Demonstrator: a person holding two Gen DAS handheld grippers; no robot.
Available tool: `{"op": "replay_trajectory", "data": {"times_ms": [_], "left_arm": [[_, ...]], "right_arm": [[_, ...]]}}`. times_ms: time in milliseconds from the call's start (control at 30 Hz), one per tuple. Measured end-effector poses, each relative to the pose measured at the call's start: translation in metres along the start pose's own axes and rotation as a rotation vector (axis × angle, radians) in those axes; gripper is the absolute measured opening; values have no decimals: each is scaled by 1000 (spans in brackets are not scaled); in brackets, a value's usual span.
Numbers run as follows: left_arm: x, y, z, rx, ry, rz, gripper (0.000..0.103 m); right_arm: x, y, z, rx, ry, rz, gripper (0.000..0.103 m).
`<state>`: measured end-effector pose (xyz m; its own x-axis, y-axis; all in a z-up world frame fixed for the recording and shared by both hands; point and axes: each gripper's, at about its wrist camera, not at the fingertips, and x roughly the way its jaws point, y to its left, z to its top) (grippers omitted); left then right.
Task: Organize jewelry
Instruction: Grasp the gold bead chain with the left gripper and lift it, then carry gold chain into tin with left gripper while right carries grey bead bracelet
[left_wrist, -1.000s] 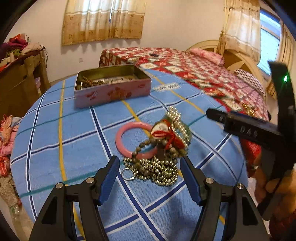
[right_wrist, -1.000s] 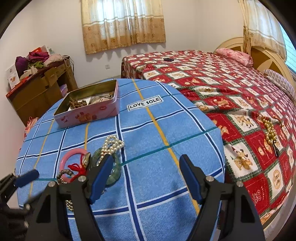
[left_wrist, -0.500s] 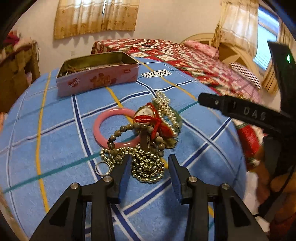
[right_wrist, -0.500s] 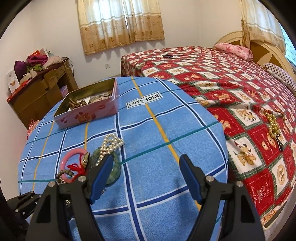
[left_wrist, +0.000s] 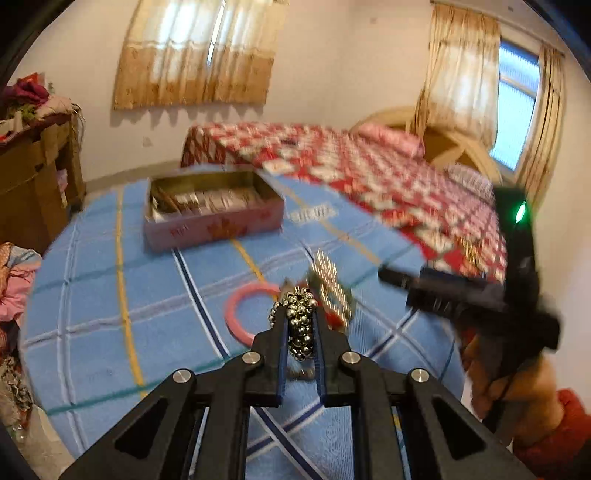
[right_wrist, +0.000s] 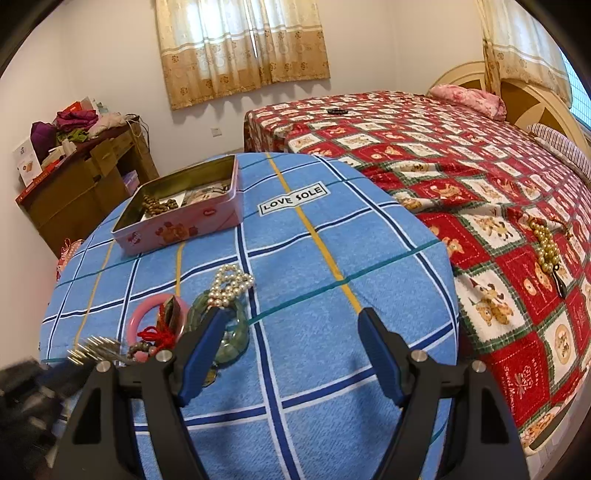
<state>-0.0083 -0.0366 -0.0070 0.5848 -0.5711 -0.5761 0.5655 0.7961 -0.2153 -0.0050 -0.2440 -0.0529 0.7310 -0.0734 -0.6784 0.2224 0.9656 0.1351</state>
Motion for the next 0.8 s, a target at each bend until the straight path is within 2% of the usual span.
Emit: {"op": "replay_trajectory", "data": {"times_ms": [167, 267, 367, 433, 467, 533, 667, 800], "left_arm": [[-31, 15, 17, -52, -100, -36, 11], [-38, 22, 22, -69, -133, -21, 11], [-37, 29, 23, -78, -132, 11, 11], [-31, 32, 21, -85, -116, 24, 11], [-29, 33, 20, -89, -111, 27, 11], [-26, 34, 17, -94, -103, 29, 11], [-26, 37, 15, -101, -97, 38, 11], [-30, 42, 12, -116, -100, 41, 11]], "right_arm": [[-1, 4, -1, -5, -1, 19, 77], [-1, 9, -3, -25, 5, 36, 76], [-1, 16, -5, -44, 18, 73, 67], [-2, 25, -8, -68, 26, 114, 65], [-1, 27, -9, -77, 36, 138, 60], [2, 33, -15, -83, 77, 192, 52], [12, 45, -30, -115, 140, 225, 41], [17, 55, -39, -140, 179, 255, 37]]}}
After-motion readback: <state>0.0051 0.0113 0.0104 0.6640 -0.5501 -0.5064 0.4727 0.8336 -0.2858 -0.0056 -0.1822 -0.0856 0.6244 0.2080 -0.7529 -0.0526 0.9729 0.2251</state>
